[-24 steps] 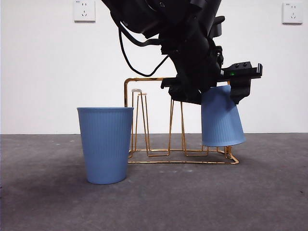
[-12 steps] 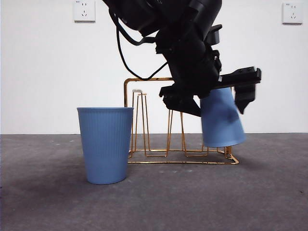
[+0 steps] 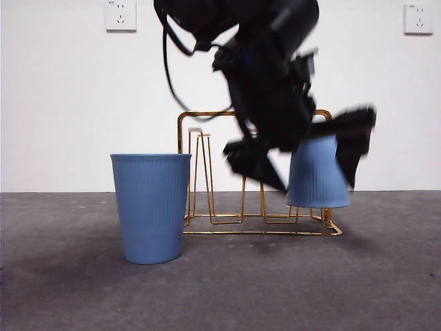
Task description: Pick up cup 1,put cup 1 in the cup rack,pick up cup 2,put cup 2 in the cup rack
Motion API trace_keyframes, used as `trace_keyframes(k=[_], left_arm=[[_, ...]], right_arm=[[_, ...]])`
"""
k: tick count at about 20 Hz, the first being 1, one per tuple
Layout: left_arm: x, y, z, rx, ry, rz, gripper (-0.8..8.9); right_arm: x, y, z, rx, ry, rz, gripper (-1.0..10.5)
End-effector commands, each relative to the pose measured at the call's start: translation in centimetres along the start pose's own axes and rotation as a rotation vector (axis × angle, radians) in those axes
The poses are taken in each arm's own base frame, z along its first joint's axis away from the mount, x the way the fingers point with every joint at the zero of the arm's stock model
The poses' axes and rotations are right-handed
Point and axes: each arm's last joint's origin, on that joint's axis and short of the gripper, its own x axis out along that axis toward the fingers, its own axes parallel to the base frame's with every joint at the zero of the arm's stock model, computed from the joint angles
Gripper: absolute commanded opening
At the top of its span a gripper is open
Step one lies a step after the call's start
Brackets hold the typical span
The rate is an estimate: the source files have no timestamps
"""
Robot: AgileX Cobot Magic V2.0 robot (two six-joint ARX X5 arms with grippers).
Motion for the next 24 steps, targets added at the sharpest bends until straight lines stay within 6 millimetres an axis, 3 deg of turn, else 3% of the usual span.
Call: trace_keyframes(k=[1,7,12,18,22,24], left_arm=[[0.0,0.2,-0.5,-0.023,0.04,-0.003,4.72],[-3.0,0.0,0.3,-0.033,0.089,-0.09,4.71],[-8.2,-1.3,1.4,-0.026,0.143,-0.33,4.7],[-19.3,-1.3,3.2,0.066,0.003,-0.453,4.7],[-27.6,0.7,2.8,0.107,-0.161,-0.344,4.7],[-31.2,1.8,1.8,0.111,-0.215,-0.271,4.7]], right_arm=[[0.2,0.0,-0.3,-0.015,0.029,-0.001,1.6],[0.2,0.0,-0.3,-0.015,0.028,0.0,1.6],[0.3,0.1,0.4,-0.002,-0.032,0.007,1.6],[2.8,1.1,3.0,0.022,-0.033,0.148,1.6],[6.9,2.3,5.9,0.019,-0.013,0.278,1.7],[9.9,3.1,7.5,0.019,0.011,0.339,2.7]])
